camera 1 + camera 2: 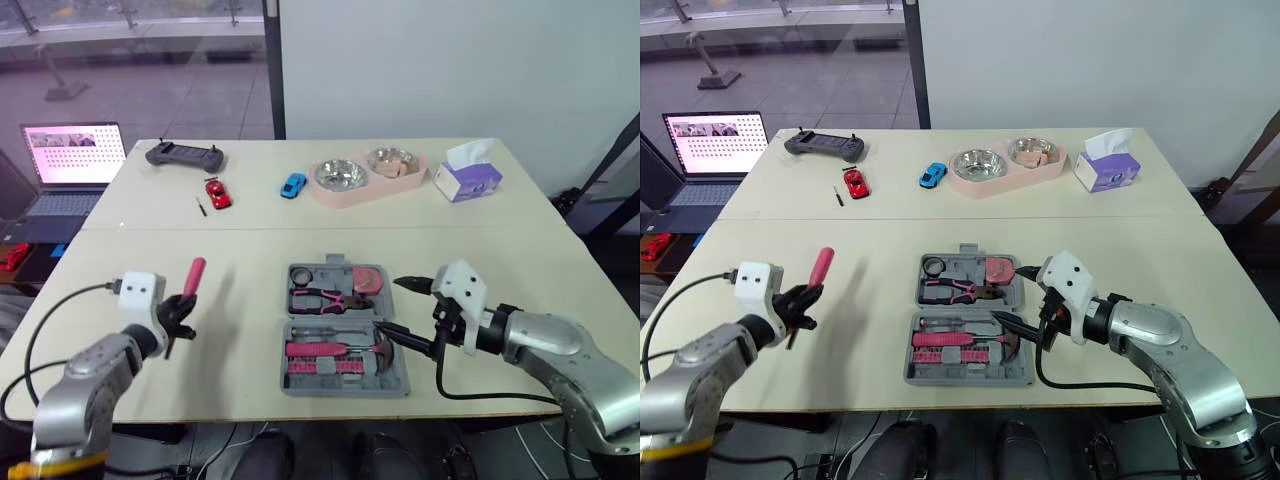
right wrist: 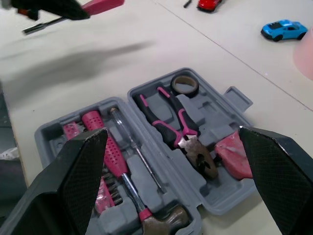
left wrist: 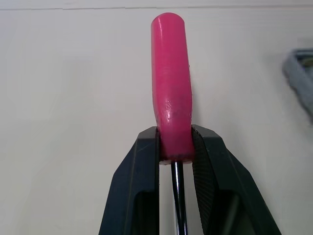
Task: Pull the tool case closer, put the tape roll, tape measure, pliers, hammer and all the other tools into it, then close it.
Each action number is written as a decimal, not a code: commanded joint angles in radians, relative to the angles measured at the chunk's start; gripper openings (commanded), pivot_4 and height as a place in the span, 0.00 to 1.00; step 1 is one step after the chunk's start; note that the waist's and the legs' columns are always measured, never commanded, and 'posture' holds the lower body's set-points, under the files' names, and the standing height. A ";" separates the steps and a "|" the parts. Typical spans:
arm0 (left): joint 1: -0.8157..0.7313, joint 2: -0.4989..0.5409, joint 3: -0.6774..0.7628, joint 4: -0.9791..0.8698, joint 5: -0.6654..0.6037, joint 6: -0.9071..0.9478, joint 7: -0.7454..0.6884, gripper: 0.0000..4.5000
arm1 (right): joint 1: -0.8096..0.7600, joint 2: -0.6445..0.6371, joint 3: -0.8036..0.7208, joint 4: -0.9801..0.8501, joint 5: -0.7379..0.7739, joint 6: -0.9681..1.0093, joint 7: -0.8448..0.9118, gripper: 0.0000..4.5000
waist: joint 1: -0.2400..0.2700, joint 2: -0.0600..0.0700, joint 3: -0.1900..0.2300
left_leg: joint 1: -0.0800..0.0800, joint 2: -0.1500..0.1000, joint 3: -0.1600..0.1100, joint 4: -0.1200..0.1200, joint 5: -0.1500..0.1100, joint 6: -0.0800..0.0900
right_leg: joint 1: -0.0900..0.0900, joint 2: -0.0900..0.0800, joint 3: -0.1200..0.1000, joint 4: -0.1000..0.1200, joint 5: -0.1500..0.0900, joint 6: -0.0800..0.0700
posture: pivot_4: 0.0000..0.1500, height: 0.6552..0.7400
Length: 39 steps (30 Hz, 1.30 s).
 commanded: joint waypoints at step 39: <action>-0.072 0.209 0.084 -0.138 -0.176 0.213 -0.108 0.99 | 0.071 -0.028 -0.096 -0.078 0.035 0.029 -0.043 1.00 | 0.006 -0.001 0.001 | 0.000 0.001 -0.004 0.002 0.000 0.000 | 0.001 0.008 -0.003 0.001 0.000 0.000 | 1.00 1.00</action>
